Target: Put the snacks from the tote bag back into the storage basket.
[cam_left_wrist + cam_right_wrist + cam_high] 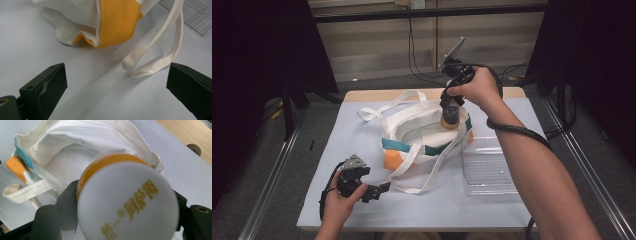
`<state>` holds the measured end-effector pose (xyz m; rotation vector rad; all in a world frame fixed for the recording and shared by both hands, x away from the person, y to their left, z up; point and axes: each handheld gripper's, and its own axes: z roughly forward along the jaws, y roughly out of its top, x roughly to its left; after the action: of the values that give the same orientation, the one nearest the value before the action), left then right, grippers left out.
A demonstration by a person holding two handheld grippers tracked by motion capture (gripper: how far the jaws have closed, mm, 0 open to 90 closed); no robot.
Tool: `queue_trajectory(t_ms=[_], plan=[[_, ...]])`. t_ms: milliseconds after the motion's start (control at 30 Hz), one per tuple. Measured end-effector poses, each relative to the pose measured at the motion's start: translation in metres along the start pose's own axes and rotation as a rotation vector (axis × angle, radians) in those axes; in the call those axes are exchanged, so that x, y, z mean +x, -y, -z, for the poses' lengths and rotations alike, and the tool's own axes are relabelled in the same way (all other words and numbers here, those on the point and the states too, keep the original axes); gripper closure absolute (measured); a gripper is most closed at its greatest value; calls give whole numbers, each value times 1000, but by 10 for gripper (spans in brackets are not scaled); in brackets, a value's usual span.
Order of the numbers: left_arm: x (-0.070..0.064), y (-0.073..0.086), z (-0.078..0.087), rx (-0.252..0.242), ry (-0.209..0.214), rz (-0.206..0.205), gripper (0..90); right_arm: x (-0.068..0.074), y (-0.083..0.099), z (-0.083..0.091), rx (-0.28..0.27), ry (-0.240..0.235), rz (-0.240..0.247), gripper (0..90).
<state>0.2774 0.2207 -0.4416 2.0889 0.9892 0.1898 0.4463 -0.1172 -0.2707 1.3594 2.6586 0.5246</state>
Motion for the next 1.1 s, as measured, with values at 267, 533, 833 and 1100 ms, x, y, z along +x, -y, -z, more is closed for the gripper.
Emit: queue_trajectory(t_ms=[267, 533, 833, 1100], plan=[[-1, 0, -1, 3, 7, -5, 28, -1, 0, 10, 0, -6, -7, 306], [-1, 0, 0, -1, 3, 1, 28, -4, 4, 19, -4, -10, -13, 306], [-1, 0, 0, -1, 3, 4, 28, -5, 7, 34, -3, -3, -15, 306], [-2, 0, 0, -1, -3, 0, 28, -8, 13, 47, 1, -3, -31, 305]])
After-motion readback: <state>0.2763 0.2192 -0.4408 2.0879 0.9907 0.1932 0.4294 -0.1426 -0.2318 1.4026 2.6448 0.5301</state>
